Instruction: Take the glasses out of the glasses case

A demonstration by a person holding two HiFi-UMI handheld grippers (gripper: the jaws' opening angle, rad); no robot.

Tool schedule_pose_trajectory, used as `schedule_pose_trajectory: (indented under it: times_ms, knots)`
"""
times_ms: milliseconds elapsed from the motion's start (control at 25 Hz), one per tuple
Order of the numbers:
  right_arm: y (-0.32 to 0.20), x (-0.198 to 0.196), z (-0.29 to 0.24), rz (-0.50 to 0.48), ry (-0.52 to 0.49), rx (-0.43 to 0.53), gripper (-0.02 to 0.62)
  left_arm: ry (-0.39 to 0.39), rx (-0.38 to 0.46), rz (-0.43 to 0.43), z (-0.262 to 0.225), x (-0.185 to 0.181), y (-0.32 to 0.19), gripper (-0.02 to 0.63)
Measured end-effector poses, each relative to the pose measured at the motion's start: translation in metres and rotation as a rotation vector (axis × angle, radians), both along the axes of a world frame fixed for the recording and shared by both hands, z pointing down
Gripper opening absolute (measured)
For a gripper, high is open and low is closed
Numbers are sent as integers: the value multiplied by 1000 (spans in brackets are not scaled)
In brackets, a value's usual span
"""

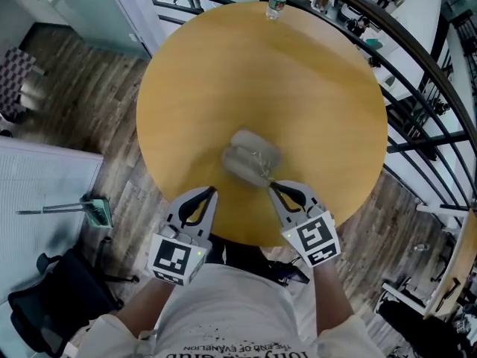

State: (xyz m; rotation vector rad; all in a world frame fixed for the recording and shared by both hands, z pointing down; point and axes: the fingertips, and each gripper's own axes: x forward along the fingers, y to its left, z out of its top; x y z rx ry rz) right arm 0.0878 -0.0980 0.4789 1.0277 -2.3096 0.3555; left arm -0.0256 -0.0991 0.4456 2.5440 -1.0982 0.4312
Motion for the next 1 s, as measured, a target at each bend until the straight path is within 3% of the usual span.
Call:
schedule_pose_trajectory:
  times_ms: [160, 480, 760, 1000]
  knots:
    - [14, 6, -38, 73, -70, 52, 33, 24, 12, 18, -18, 4, 9, 29]
    - [42, 17, -100, 181, -178, 155, 32, 45, 115, 48, -67, 10, 19, 29]
    - [65, 16, -132, 279, -344, 176, 33, 106, 118, 99, -91, 27, 35, 29]
    - [71, 9, -145, 288, -391, 195, 33, 108, 133, 93, -100, 26, 35, 29]
